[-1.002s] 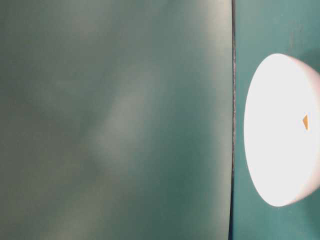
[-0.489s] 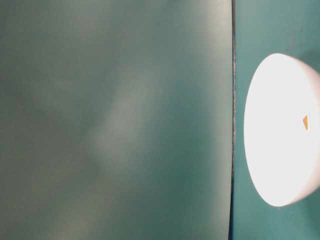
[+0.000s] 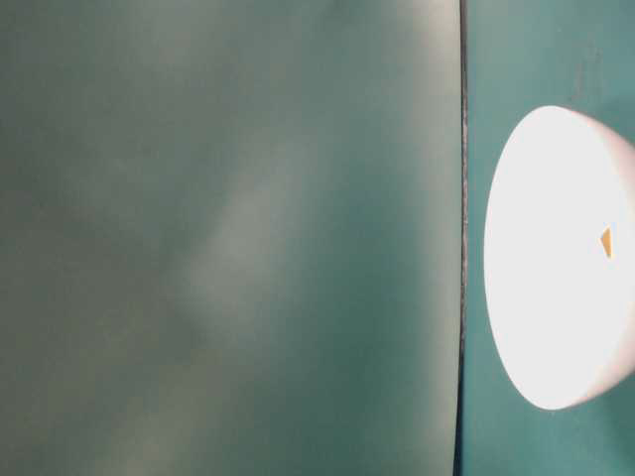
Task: Grip the spoon and scoop the red block from the bowl with right arm.
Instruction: 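Lower the right gripper around the pink spoon handle end, then close the right gripper on the spoon handle and adjust grip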
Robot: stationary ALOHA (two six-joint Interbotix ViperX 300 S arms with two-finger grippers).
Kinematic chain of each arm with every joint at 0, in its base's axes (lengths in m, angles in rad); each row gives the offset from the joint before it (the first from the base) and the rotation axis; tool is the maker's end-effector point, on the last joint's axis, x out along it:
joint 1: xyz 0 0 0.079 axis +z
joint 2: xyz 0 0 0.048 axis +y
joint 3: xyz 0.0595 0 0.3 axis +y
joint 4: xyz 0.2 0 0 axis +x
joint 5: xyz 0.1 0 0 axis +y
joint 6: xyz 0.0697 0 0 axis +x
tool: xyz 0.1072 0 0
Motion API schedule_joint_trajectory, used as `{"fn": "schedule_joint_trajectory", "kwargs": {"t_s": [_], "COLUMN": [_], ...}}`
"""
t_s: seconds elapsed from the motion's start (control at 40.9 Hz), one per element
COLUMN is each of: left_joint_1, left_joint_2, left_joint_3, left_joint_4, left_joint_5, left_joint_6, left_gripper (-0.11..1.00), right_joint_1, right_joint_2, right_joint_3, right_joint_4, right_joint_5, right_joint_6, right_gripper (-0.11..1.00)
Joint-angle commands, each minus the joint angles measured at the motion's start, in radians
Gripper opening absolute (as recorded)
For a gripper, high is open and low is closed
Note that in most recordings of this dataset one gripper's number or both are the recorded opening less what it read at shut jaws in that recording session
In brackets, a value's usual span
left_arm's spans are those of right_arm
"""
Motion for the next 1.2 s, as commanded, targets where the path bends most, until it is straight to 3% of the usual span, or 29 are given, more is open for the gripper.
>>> {"fn": "schedule_joint_trajectory", "kwargs": {"t_s": [0.0,0.22,0.562,0.88,1.173], "left_joint_1": [0.003,0.003,0.003,0.003,0.003], "left_joint_2": [0.008,0.009,0.009,0.009,0.009], "left_joint_3": [-0.025,-0.025,-0.025,-0.025,-0.025], "left_joint_4": [0.003,0.003,0.002,0.002,0.003], "left_joint_5": [-0.003,-0.002,-0.002,0.0,0.02], "left_joint_6": [0.002,0.002,0.002,0.002,0.003], "left_gripper": [0.0,0.0,0.0,0.0,0.0], "right_joint_1": [0.04,0.078,0.081,0.087,0.087], "right_joint_2": [0.011,0.034,0.112,0.149,0.15], "right_joint_3": [-0.017,-0.018,-0.028,-0.034,-0.026], "right_joint_4": [0.026,0.058,0.06,0.066,0.071], "right_joint_5": [-0.014,-0.009,0.012,0.009,-0.006], "right_joint_6": [0.0,-0.003,-0.008,-0.072,-0.086], "right_gripper": [0.47,0.47,0.47,0.47,0.47]}}
